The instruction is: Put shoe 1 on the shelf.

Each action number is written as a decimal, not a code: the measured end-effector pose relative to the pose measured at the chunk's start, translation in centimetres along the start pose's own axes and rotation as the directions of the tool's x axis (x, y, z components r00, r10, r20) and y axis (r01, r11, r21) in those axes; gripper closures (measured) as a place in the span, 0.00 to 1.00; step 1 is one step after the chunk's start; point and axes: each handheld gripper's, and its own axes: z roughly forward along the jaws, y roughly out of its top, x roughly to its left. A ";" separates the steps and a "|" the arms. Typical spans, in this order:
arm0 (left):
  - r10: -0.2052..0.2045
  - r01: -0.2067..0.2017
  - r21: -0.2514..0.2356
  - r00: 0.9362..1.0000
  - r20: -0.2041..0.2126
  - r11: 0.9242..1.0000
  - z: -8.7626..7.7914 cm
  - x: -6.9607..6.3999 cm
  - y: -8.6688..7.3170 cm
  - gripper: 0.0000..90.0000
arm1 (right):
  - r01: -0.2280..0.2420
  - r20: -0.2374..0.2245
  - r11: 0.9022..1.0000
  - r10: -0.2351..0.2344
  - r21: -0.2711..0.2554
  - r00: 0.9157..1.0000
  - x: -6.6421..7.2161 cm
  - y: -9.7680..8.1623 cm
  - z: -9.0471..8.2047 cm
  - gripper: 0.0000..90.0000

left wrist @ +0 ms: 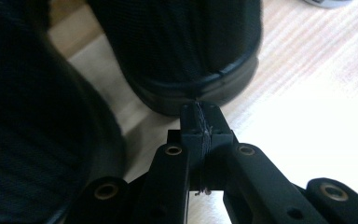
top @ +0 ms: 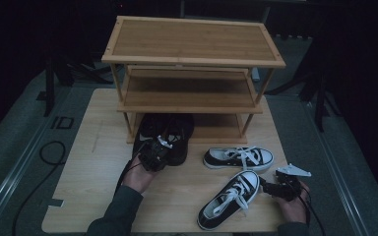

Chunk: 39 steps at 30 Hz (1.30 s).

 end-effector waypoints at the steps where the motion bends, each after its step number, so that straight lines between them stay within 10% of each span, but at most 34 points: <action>1: 0.012 -0.012 0.007 1.000 0.005 1.000 0.2 -0.3 -0.1 0.99 | 0.000 0.000 1.000 0.000 0.000 1.000 0.0 0.0 0.0 0.22; 19: 0.011 -0.009 0.057 0.999 -0.030 0.998 2.1 -0.1 0.0 1.00 | -0.001 0.000 1.000 0.001 0.000 1.000 0.0 0.0 0.0 0.22; 39: -0.016 0.020 0.044 0.996 -0.083 0.999 3.9 -0.1 3.5 1.00 | 0.000 0.000 1.000 0.000 0.000 1.000 0.0 0.0 0.0 0.22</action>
